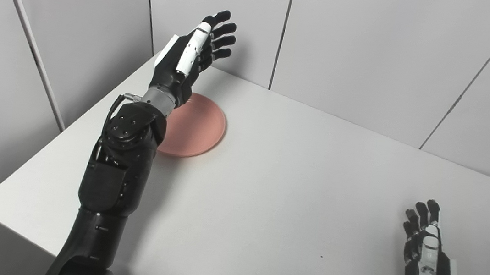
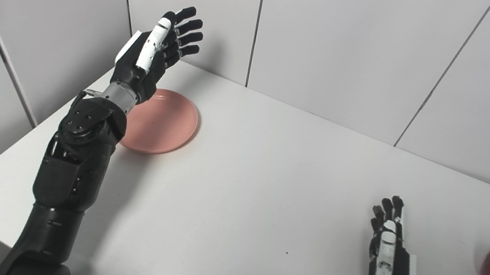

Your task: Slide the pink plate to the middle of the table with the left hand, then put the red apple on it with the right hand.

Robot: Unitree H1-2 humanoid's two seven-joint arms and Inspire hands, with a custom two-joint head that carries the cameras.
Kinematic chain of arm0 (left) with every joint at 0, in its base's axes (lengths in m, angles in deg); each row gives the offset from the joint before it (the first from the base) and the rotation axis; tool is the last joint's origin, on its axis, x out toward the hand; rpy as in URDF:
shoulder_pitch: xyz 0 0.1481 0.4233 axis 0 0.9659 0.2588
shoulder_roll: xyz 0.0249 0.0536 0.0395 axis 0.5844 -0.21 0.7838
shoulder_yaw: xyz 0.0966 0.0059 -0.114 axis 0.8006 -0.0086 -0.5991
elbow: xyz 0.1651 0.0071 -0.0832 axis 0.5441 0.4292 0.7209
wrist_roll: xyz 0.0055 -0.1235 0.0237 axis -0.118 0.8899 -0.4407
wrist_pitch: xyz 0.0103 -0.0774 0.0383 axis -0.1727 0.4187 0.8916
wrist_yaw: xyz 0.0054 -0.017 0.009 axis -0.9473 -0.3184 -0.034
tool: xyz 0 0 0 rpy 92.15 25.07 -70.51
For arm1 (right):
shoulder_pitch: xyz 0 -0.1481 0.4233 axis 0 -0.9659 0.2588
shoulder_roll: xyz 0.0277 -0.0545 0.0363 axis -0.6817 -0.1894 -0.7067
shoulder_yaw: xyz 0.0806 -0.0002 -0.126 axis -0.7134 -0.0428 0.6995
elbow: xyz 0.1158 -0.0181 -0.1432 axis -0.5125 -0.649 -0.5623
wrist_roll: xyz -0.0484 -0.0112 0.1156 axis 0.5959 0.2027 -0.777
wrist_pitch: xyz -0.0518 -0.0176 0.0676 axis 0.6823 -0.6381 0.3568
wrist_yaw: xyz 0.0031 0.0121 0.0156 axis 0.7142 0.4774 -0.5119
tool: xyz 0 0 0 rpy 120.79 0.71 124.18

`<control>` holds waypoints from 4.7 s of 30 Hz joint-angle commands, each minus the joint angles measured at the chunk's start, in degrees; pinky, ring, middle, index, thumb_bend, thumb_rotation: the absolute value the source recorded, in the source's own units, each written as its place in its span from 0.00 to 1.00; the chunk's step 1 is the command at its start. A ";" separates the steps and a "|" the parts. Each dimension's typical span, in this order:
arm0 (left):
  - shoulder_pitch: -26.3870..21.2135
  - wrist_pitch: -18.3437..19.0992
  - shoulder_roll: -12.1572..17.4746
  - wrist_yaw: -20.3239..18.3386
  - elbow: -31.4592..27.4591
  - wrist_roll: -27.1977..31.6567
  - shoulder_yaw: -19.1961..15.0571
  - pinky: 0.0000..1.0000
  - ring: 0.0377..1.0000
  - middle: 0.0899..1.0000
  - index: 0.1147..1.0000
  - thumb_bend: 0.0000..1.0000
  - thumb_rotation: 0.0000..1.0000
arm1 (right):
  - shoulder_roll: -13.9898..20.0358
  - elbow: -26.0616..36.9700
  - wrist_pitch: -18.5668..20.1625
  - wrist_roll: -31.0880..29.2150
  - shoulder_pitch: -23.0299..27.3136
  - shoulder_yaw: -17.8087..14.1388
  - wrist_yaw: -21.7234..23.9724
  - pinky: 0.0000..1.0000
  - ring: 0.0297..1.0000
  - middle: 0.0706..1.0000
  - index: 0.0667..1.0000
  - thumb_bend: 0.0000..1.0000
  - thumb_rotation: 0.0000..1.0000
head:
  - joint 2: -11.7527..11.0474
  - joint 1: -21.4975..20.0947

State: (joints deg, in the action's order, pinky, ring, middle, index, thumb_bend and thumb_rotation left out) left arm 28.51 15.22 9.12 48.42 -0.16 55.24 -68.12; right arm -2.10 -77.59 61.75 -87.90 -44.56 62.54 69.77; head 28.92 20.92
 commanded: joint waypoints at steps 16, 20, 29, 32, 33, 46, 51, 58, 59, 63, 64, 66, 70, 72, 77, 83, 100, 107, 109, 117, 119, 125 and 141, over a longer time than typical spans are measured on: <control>-6.22 -1.40 7.83 2.24 9.41 3.30 -6.36 0.86 0.86 0.86 0.83 0.34 1.00 | 0.76 -1.99 -0.73 -0.45 -1.90 -0.92 0.47 1.00 0.96 0.98 1.00 0.15 1.00 | -0.05 1.35; -6.25 -2.11 9.11 2.50 11.76 3.45 -7.49 0.86 0.86 0.86 0.83 0.34 1.00 | 1.15 -1.99 -0.63 -0.67 -1.86 -0.88 0.95 1.00 0.97 0.98 1.00 0.15 1.00 | -0.13 1.70; -6.37 -4.96 12.33 1.62 19.40 4.77 -10.00 0.86 0.86 0.84 0.81 0.31 1.00 | 1.02 -2.17 -1.20 -1.62 -1.86 -1.27 1.20 1.00 0.96 0.97 1.00 0.16 1.00 | -0.30 2.14; -6.30 -5.82 13.14 1.08 21.91 5.48 -10.52 0.85 0.86 0.84 0.81 0.32 1.00 | 1.13 -2.23 -1.28 -2.03 -1.83 -1.19 1.44 1.00 0.97 0.98 1.00 0.15 1.00 | -0.26 2.21; -6.29 -6.07 13.32 0.96 22.67 5.71 -10.63 0.85 0.86 0.84 0.82 0.32 1.00 | 1.13 -2.25 -1.34 -2.00 -1.81 -1.18 1.37 1.00 0.97 0.98 1.00 0.15 1.00 | -0.26 2.21; -6.06 -8.82 14.75 -0.34 30.81 6.26 -10.33 0.84 0.84 0.83 0.80 0.28 1.00 | 1.03 -1.53 -0.49 -2.16 -2.01 -1.13 1.21 1.00 0.97 0.97 1.00 0.15 1.00 | -0.20 2.16; -5.59 -8.91 14.12 -1.15 32.05 7.08 -10.21 0.88 0.86 0.85 0.83 0.29 1.00 | 1.24 -1.84 -1.37 -1.73 -1.95 -1.04 1.17 1.00 0.96 0.97 1.00 0.15 1.00 | -0.03 2.15; -4.99 -10.70 13.41 -2.11 33.20 7.16 -9.47 0.88 0.87 0.86 0.83 0.29 1.00 | 1.25 -1.83 -1.22 -1.85 -2.00 -1.12 1.23 1.00 0.96 0.97 1.00 0.15 1.00 | 0.04 2.24; -4.89 -10.89 13.43 -2.46 33.41 7.19 -9.29 0.87 0.87 0.86 0.83 0.29 1.00 | 1.28 -1.85 -1.20 -1.83 -1.99 -1.10 1.26 1.00 0.96 0.97 1.00 0.15 1.00 | 0.07 2.26; -4.66 -10.69 13.19 -2.55 33.63 7.16 -8.99 0.87 0.86 0.86 0.83 0.32 1.00 | 1.21 -2.01 -1.57 -1.67 -2.02 -1.05 1.19 1.00 0.96 0.97 1.00 0.14 1.00 | 0.12 2.29; -4.69 -10.41 12.91 -1.99 33.65 6.99 -8.96 0.86 0.86 0.85 0.82 0.32 1.00 | 1.21 -2.05 -1.65 -1.78 -2.04 -1.03 1.30 1.00 0.96 0.97 1.00 0.14 1.00 | 0.16 2.17; -4.74 -10.23 12.57 -1.31 33.90 6.74 -8.89 0.86 0.85 0.84 0.81 0.33 1.00 | 1.18 -1.99 -1.56 -1.76 -2.10 -1.01 1.28 1.00 0.97 0.97 1.00 0.15 1.00 | 0.20 2.09; -4.70 -10.98 12.15 -1.03 35.45 6.55 -8.51 0.86 0.84 0.83 0.81 0.31 1.00 | 1.18 -1.73 -1.09 -1.45 -2.13 -0.98 1.07 1.00 0.96 0.97 0.99 0.15 1.00 | 0.21 2.09; -4.63 -11.66 12.17 -1.47 36.45 6.59 -8.22 0.86 0.84 0.83 0.81 0.31 1.00 | 1.33 -1.79 -1.35 -1.05 -2.15 -0.87 1.08 1.00 0.97 0.97 1.00 0.15 1.00 | 0.24 2.10; -4.70 -13.00 11.96 -2.13 38.74 6.94 -7.92 0.86 0.85 0.85 0.82 0.29 1.00 | 1.35 -1.95 -1.79 -1.11 -2.18 -0.96 1.19 1.00 0.97 0.97 1.00 0.15 1.00 | 0.33 2.02; -4.85 -13.69 11.74 -1.99 40.47 7.02 -7.87 0.85 0.84 0.84 0.82 0.31 1.00 | 1.30 -1.44 -1.15 -1.53 -2.28 -1.05 1.25 1.00 0.97 0.98 1.00 0.16 1.00 | 0.52 2.16; -4.07 -15.96 11.23 -2.75 43.63 7.25 -7.39 0.85 0.85 0.85 0.82 0.34 1.00 | 1.41 -0.72 0.20 -1.55 -2.30 -1.00 1.05 1.00 0.97 0.97 1.00 0.15 1.00 | 0.73 1.99; -2.38 -16.70 10.32 -2.42 43.18 6.79 -6.69 0.83 0.84 0.84 0.82 0.33 1.00 | 1.41 -0.75 0.09 -1.86 -2.29 -1.07 1.12 1.00 0.97 0.98 1.00 0.16 1.00 | 0.86 2.04; -2.00 -17.31 9.96 -2.60 43.34 7.15 -6.76 0.84 0.83 0.82 0.80 0.32 1.00 | 1.46 -0.86 -0.17 -1.54 -2.27 -0.98 1.06 1.00 0.97 0.98 1.00 0.15 1.00 | 0.90 1.99; -0.70 -17.58 9.10 -3.24 43.45 8.37 -6.60 0.83 0.82 0.82 0.78 0.34 1.00 | 1.64 -1.40 -0.84 -1.43 -2.14 -0.98 1.24 1.00 0.97 0.98 1.00 0.16 1.00 | 0.92 1.94; 0.06 -17.24 8.55 -3.49 41.82 8.54 -6.31 0.84 0.83 0.83 0.79 0.34 1.00 | 1.67 -1.36 -1.01 -1.21 -2.21 -0.93 1.18 1.00 0.97 0.97 1.00 0.16 1.00 | 1.00 1.97; 0.25 -19.01 8.07 -4.04 43.19 8.46 -5.92 0.83 0.83 0.82 0.79 0.34 1.00 | 1.45 -1.11 -0.46 -2.00 -2.19 -1.10 1.27 1.00 0.97 0.98 1.00 0.16 1.00 | 1.06 1.90; 2.54 -16.03 4.95 -3.15 36.78 9.60 -4.88 0.82 0.83 0.83 0.80 0.34 1.00 | 1.66 -1.10 -0.21 -1.74 -2.11 -0.97 1.05 1.00 0.97 0.98 1.00 0.16 1.00 | 1.10 1.71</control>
State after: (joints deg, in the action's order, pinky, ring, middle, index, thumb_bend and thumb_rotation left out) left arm 30.90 -2.78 14.71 44.83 36.20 64.24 -73.15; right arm -1.27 -77.16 61.85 -89.91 -44.87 62.01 70.25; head 29.97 22.68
